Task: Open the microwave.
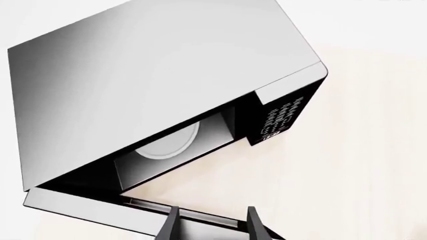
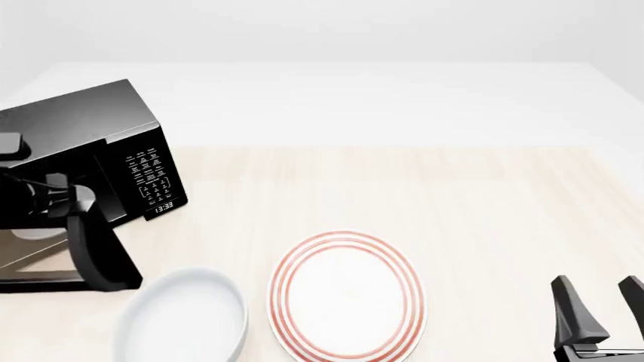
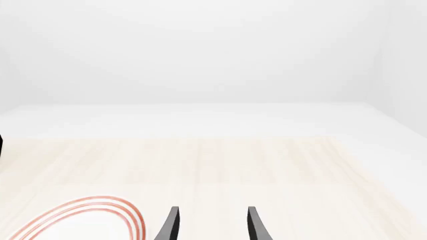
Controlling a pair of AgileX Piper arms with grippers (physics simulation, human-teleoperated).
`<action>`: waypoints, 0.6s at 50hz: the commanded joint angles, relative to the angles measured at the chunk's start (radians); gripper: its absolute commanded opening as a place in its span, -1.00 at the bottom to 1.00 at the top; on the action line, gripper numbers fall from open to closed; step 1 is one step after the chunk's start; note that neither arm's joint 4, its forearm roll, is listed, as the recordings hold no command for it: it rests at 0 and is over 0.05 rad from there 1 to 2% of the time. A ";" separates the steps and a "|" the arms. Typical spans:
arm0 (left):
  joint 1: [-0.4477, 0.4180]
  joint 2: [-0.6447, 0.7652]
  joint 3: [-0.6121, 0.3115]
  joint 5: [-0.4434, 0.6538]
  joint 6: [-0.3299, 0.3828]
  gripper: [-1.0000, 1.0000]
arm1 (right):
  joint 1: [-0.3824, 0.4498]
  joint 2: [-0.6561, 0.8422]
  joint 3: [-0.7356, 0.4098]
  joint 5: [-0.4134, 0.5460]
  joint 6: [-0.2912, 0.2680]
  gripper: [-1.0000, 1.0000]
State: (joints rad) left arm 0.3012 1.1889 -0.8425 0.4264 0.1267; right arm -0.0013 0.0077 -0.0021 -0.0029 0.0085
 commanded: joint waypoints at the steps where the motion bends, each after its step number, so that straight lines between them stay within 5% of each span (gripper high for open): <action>1: 0.006 -0.021 0.043 0.008 0.000 1.00 | 0.000 0.000 0.000 0.000 0.000 1.00; 30: 0.021 -0.125 0.111 0.037 -0.011 1.00 | 0.000 0.000 0.000 0.000 0.000 1.00</action>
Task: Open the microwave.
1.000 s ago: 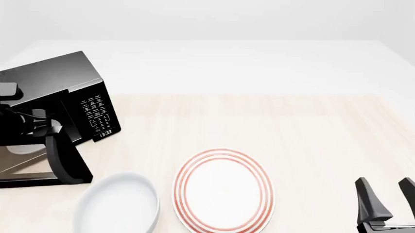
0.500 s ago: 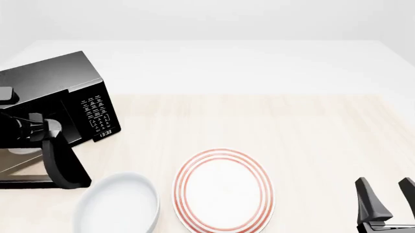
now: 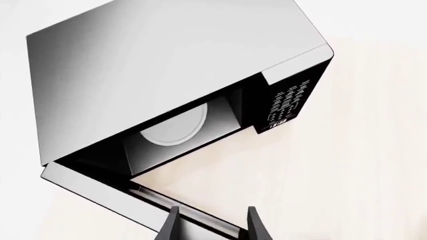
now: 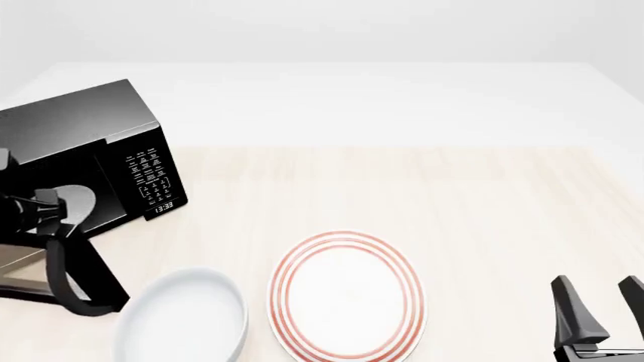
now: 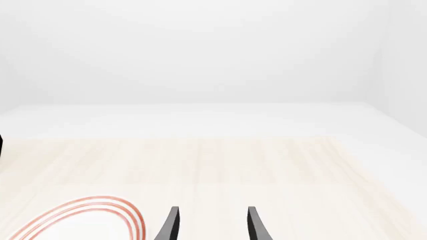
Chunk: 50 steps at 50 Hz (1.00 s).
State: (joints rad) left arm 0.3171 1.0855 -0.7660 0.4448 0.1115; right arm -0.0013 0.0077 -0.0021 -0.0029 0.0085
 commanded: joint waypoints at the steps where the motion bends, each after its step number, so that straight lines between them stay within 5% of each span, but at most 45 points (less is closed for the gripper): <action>1: 0.006 -0.025 0.037 0.020 0.004 1.00 | 0.000 0.000 0.000 0.000 0.000 1.00; 50: 0.072 -0.171 0.108 0.105 -0.033 1.00 | 0.000 0.000 0.000 0.000 0.000 1.00</action>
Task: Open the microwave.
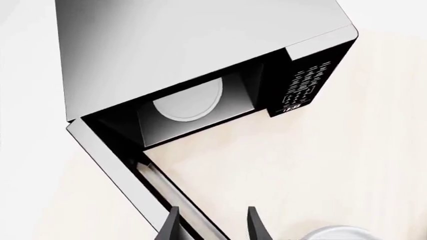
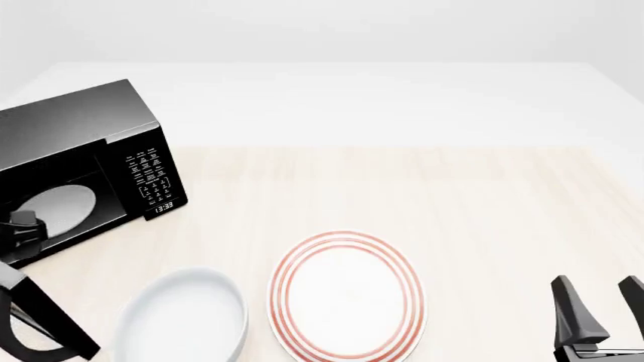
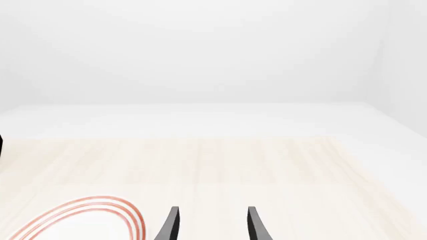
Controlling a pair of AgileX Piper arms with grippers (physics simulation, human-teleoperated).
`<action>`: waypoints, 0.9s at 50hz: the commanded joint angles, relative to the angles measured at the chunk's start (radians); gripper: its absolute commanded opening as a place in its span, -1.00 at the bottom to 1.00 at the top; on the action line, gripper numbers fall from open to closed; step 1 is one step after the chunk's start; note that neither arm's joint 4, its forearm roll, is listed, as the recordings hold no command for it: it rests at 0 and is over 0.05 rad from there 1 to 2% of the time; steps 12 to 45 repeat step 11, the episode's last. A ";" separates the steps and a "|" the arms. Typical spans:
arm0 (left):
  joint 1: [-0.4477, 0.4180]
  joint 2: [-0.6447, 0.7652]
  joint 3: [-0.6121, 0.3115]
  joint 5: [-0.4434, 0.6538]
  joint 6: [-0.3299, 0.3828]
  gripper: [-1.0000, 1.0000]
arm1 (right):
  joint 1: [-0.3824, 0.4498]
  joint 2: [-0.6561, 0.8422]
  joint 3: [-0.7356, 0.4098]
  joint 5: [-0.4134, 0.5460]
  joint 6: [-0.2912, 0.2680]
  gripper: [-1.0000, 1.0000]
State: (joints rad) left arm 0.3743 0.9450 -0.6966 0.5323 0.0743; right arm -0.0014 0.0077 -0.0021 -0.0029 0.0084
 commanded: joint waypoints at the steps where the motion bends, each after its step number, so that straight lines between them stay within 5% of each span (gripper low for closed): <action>1: 0.014 -0.029 0.042 0.014 0.002 1.00 | 0.000 0.000 0.000 0.000 0.000 1.00; 45: 0.010 -0.026 0.039 0.014 -0.003 1.00 | 0.000 0.000 0.000 0.000 0.000 1.00</action>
